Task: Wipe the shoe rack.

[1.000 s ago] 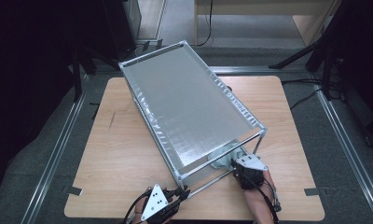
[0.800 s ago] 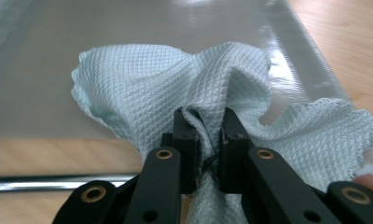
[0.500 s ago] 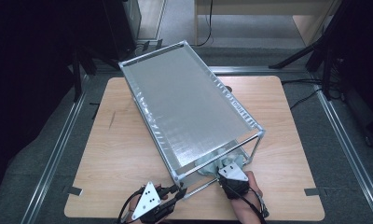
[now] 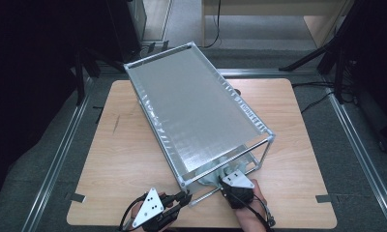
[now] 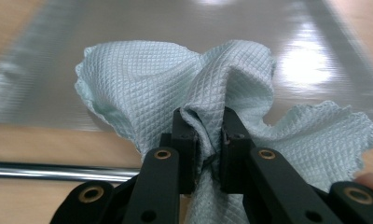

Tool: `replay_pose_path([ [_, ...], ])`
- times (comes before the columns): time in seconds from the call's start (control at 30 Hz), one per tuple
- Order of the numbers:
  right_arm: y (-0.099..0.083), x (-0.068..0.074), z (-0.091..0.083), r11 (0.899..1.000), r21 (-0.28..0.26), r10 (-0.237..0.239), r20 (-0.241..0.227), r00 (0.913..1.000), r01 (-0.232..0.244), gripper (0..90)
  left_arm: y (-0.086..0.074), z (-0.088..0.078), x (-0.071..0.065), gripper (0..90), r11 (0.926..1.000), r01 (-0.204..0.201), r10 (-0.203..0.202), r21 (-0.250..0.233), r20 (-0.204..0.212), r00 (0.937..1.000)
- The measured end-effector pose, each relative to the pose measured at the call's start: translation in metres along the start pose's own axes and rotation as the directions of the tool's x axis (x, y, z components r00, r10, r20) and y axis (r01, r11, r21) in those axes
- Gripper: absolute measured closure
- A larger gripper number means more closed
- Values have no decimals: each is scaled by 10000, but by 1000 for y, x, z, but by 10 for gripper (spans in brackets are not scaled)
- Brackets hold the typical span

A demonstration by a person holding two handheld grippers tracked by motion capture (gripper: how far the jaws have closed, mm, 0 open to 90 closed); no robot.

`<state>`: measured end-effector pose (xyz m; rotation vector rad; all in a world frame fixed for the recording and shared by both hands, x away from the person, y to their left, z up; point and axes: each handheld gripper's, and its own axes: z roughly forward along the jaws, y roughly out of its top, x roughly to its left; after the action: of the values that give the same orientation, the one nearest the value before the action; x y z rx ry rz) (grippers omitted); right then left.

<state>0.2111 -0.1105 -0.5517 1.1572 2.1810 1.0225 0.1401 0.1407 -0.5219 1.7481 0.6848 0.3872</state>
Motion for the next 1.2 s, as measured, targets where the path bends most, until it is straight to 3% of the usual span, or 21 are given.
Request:
replay_pose_path([
  [0.03,1,6,0,10000,35,40,-320,9995,-39,797,0,2,-1,815,10000,-33,33,-11,4,10000],
  [0.07,1,6,0,10000,35,40,-320,9995,-39,797,0,2,-1,815,10000,-33,33,-11,4,10000],
  [0.1,2,20,0,9999,38,-109,-1032,9946,113,793,0,3,-2,815,10000,-24,24,-29,-3,10000],
  [0.17,2,36,-1,9990,-84,-458,-1918,9804,450,784,0,3,-2,815,10000,-29,29,-29,-9,10000],
  [0.2,2,36,-1,9990,-84,-458,-1918,9804,450,784,0,3,-2,815,10000,-29,29,-29,-9,10000],
  [0.23,2,41,-1,9975,-166,-706,-2220,9725,686,782,0,3,-2,815,10000,-44,44,-22,-6,10000],
  [0.27,1,47,-2,9922,-219,-1248,-2072,9703,1229,781,0,3,-2,816,10000,-45,45,-28,-4,10000],
  [0.37,1,41,-1,9929,-184,-1185,-2108,9703,1173,782,-1,2,-2,816,10000,-12,12,-47,0,10000],
  [0.5,0,10,2,9959,-61,-902,-1157,9892,901,784,-1,2,-2,816,10000,-32,32,-58,36,10000],
  [0.57,0,2,2,9958,-62,-912,-853,9922,910,784,-1,2,-2,816,10000,-60,60,-54,30,10000],
  [0.6,0,-15,2,9981,12,-619,-460,9970,620,785,-1,2,-2,816,9999,-78,78,-72,45,10000],
  [0.63,0,-15,2,9981,12,-619,-460,9970,620,785,-1,2,-2,816,9999,-78,78,-72,45,10000],
  [0.7,-1,-31,1,9990,41,-438,-134,9990,439,788,-2,3,-2,816,9999,-110,110,-87,29,9999],
  [0.73,-1,-46,-1,9996,46,-262,229,9994,261,790,-2,3,-2,817,9999,-112,112,-90,28,9999],
  [0.77,-1,-46,-1,9996,46,-262,229,9994,261,790,-2,3,-2,817,9999,-112,112,-90,28,9999],
  [0.8,-2,-61,-2,10000,5,39,626,9980,-39,792,-2,3,-2,816,9999,-112,113,-89,30,9999],
  [0.83,-2,-61,-2,10000,5,39,626,9980,-39,792,-2,3,-2,816,9999,-113,113,-90,33,9999],
  [0.87,-3,-74,-4,9988,-78,484,1046,9933,-479,793,-2,3,-2,817,9999,-120,120,-90,32,9999],
  [0.97,-5,-78,-4,9977,-170,671,1032,9924,-657,797,-2,3,-1,816,9999,-119,120,-90,38,9999],
  [1.03,-5,-71,-3,9994,-105,344,983,9946,-336,797,-2,3,-2,816,9999,-113,113,-92,29,9999],
  [1.2,-2,-41,0,10000,-47,-28,67,10000,28,797,-2,3,-2,816,9999,-121,121,-97,-39,9999],
])
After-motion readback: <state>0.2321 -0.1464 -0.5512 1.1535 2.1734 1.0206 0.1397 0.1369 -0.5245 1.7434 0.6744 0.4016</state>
